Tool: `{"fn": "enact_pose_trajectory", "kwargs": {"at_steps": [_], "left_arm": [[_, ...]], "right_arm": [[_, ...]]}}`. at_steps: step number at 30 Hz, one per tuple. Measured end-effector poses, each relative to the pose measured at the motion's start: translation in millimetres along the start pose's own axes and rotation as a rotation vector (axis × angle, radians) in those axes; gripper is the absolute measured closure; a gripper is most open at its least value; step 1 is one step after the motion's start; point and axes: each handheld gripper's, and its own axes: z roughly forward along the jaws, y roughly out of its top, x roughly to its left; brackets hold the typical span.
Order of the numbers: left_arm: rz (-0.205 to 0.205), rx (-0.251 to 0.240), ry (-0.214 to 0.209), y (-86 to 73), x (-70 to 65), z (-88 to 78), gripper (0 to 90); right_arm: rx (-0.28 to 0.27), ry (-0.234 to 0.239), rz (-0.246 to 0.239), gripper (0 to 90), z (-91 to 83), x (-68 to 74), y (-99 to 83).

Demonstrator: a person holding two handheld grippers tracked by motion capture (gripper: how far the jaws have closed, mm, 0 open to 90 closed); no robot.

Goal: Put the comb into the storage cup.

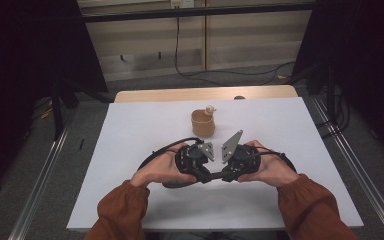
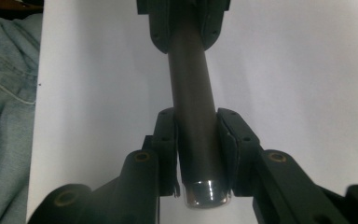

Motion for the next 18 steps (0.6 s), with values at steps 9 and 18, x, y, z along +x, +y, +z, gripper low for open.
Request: {"fn": "enact_pose_trajectory", "kwargs": {"at_steps": [9,18], "left_arm": [[0.03,0.012,0.013,0.9,0.5,3.7,71.5],[-0.001,-0.081,0.044,-1.0,5.6,-5.9,54.8]], "right_arm": [[-0.005,0.018,0.009,72.7,4.8,0.3,-3.2],[-0.054,0.053,0.062,72.7,3.6,-4.8,-10.9]]}}
